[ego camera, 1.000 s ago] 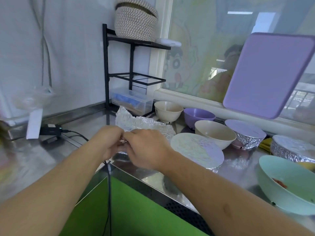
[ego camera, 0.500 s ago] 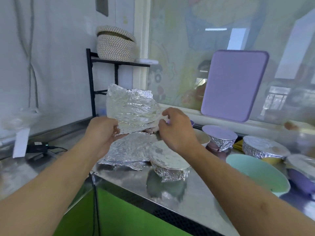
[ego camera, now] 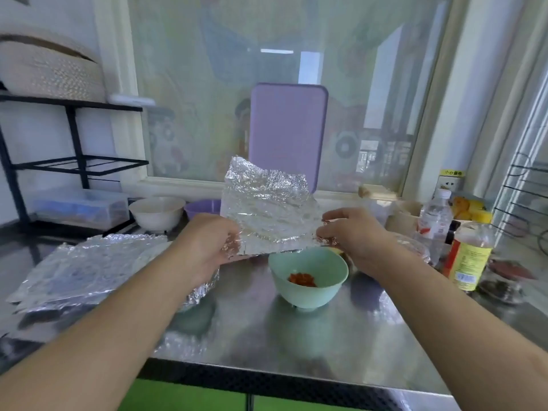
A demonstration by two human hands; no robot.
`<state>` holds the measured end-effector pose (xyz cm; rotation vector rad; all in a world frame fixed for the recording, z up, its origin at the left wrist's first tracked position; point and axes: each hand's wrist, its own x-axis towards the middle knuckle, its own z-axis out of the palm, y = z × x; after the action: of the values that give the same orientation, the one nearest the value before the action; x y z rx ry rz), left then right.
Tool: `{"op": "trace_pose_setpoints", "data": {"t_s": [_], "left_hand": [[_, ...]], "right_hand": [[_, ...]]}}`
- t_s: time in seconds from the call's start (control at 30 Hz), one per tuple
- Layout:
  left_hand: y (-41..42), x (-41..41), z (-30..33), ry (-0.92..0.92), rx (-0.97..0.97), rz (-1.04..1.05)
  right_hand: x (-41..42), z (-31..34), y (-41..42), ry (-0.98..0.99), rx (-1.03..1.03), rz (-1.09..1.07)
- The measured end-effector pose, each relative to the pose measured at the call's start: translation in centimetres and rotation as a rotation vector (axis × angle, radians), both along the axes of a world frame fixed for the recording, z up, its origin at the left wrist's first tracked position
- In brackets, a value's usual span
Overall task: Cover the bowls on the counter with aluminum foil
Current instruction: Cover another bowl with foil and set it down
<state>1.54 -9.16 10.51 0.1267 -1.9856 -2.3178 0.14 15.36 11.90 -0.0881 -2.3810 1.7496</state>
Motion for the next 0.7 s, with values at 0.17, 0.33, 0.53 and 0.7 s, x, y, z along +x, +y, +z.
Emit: {"op": "trace_pose_setpoints", "data": {"t_s": [0.17,0.33,0.53,0.7], "left_hand": [[4.1,-1.4,-2.7,-0.097,-0.071,-0.072],[5.2,-2.4,-4.3,-0.183,-0.235,0.001],[5.0,-2.6,-4.9,-0.251,-0.27,-0.057],[5.5,-4.3,-5.9,-0.212,-0.297,0.033]], "right_hand": [[1.4,-2.3,5.4,-0.075,-0.013,-0.043],[2.2,-3.9,7.3,-0.162,-0.035,0.005],[0.7,-4.9,8.2,-0.313,-0.025,0.008],[-1.9,-6.0,8.0,-0.291,-0.065,0.008]]}}
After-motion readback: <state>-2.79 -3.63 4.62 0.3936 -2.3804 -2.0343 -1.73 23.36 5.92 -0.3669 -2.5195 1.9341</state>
